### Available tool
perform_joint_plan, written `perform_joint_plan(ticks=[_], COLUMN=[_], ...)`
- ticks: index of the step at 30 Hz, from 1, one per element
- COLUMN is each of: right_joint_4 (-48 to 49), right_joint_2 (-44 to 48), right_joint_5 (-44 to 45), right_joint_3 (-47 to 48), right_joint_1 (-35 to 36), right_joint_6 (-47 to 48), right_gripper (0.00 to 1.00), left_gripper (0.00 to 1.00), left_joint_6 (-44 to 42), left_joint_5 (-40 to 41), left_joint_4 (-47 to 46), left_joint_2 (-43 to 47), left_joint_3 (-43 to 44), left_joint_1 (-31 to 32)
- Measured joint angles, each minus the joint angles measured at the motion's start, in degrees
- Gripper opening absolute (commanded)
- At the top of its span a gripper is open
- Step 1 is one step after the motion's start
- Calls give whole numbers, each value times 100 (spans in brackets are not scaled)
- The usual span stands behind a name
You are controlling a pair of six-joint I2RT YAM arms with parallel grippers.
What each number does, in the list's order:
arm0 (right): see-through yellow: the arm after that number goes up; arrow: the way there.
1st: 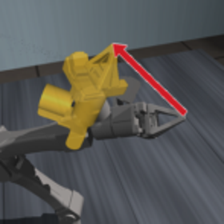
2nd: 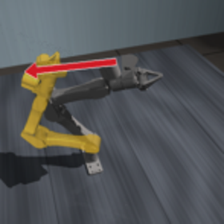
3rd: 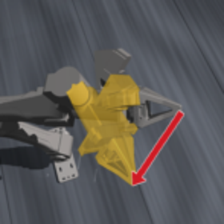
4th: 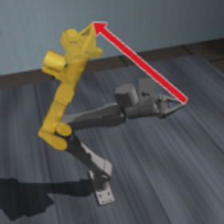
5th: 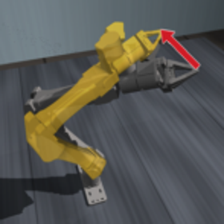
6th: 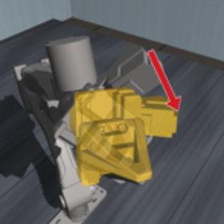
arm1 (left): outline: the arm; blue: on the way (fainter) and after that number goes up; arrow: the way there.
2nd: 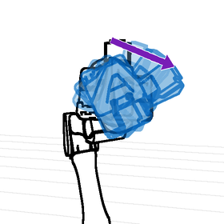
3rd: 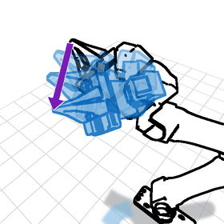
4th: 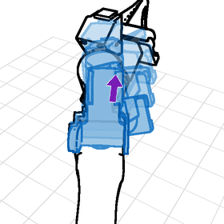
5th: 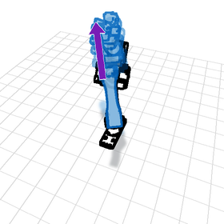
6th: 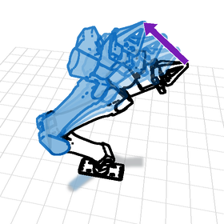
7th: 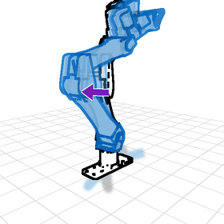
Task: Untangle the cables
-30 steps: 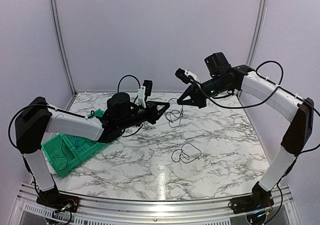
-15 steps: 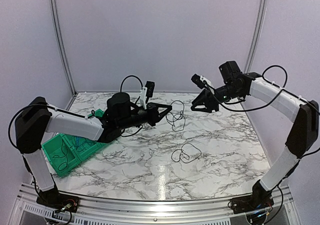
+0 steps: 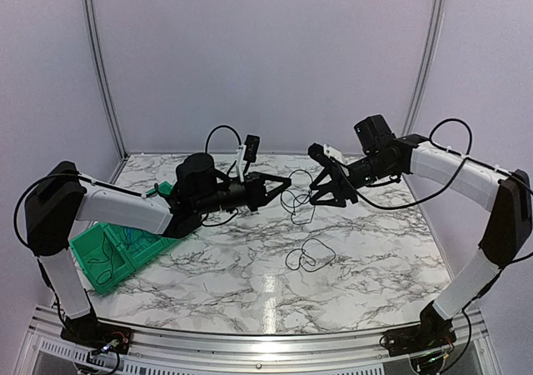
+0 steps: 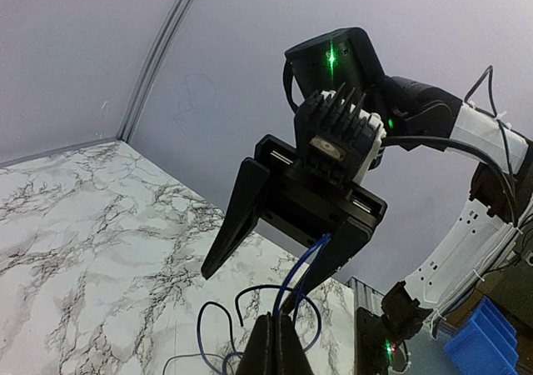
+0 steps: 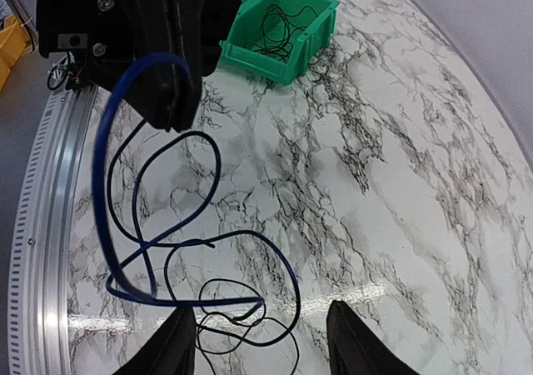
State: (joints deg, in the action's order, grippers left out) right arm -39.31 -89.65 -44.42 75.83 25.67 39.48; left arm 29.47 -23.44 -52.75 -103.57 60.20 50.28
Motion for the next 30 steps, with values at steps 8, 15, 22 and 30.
perform_joint_plan(ticks=[8,15,22,30], right_joint_4=[177,356,343,295], right_joint_2=[-341,-280,146,166], right_joint_5=[-28,-15,271,804], right_joint_3=[118,79,-402,-636], right_joint_1=[140,9,-758,-1228], right_joint_6=[-72,-238,-153,-280], right_gripper=[7,0,0,0], left_gripper=[0,0,0,0], left_joint_6=[101,46,-190,-308], left_joint_5=[-122,214,1552,3167], left_joint_4=[-15,-35,179,374], left_joint_2=[0,59,765,1563], left_joint_3=[0,-103,-811,-1429], left_joint_1=[0,-9,-234,-457])
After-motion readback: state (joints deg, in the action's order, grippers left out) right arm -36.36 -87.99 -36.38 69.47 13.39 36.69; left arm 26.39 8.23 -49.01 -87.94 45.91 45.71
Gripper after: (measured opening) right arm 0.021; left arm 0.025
